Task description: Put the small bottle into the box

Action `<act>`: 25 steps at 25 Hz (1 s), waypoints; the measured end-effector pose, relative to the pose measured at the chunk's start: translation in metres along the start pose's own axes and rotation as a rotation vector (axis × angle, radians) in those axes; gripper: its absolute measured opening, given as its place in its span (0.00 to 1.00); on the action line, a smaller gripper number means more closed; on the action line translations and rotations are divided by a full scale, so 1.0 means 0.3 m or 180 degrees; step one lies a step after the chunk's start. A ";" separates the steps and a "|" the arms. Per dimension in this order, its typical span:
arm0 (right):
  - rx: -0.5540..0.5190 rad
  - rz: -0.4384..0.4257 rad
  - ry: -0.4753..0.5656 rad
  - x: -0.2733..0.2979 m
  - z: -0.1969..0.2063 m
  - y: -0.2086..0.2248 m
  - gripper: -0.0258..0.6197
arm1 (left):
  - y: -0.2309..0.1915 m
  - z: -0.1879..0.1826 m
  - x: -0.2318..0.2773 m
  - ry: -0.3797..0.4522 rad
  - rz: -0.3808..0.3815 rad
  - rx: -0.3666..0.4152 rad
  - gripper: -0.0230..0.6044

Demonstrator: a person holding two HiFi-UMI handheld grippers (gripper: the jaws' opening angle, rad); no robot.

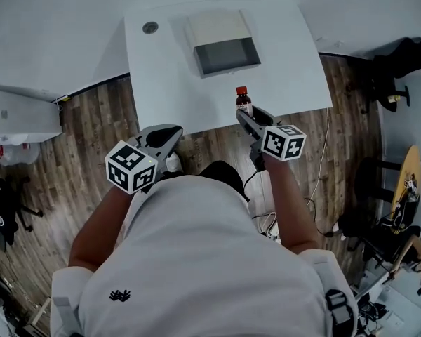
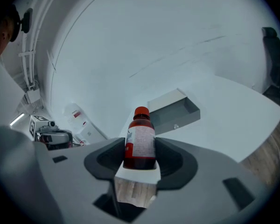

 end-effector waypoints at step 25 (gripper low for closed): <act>-0.0224 0.0333 -0.1023 0.605 -0.251 0.371 0.36 | -0.149 -0.223 0.135 0.0228 -0.0642 -0.0093 0.04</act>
Point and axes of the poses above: the fingertips, and each gripper's own axes: x forward along the fingers, y to its right, z out of its underside, the point moved 4 cm from there along -x, backward along the fingers, and after that the axes turned 4 degrees about -x, right-handed, at the moved point
